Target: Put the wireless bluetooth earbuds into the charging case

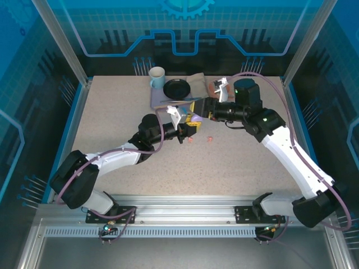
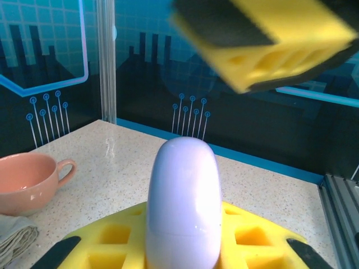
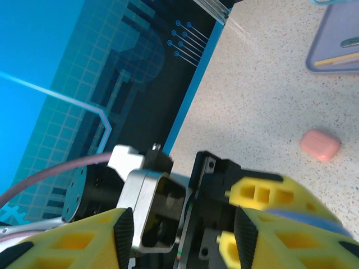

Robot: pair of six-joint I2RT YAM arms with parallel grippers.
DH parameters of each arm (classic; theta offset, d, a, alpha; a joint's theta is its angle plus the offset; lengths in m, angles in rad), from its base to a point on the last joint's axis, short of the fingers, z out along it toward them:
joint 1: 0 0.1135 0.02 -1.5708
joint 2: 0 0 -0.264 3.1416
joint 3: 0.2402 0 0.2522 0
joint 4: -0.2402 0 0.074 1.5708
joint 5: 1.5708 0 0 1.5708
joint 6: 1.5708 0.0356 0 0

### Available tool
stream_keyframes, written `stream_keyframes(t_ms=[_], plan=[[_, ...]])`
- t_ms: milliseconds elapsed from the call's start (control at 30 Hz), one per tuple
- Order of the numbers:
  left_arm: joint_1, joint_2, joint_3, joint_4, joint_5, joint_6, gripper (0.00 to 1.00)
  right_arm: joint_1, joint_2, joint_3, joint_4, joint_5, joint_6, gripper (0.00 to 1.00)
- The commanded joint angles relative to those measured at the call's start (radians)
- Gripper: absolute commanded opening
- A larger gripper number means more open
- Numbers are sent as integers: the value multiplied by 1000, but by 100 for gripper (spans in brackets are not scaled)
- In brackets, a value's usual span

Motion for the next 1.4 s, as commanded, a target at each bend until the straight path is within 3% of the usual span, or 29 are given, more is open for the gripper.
stream_keyframes(t_ms=[0,167,400,533,733,1133,1233,1367], plan=[[8,9,19,17,-59,-37,0,-27,-45,-29,-50,65,6,56],[47,-24,26,-166,-162,-181,0,-72,-62,-89,-129,230,16,59],[83,-116,-56,-428,-407,-376,0,-73,-20,-205,-97,295,25,59],[183,-154,-106,-583,-461,-573,0,-50,23,-239,-72,317,30,59],[314,-116,-128,-680,-397,-695,0,3,105,-230,-59,368,20,59],[397,65,-175,-605,-299,-803,0,116,309,-118,-87,463,42,59],[400,72,-174,-638,-314,-820,9,140,358,-73,-105,481,45,59],[402,54,-174,-718,-370,-852,39,167,426,-5,-143,514,47,60]])
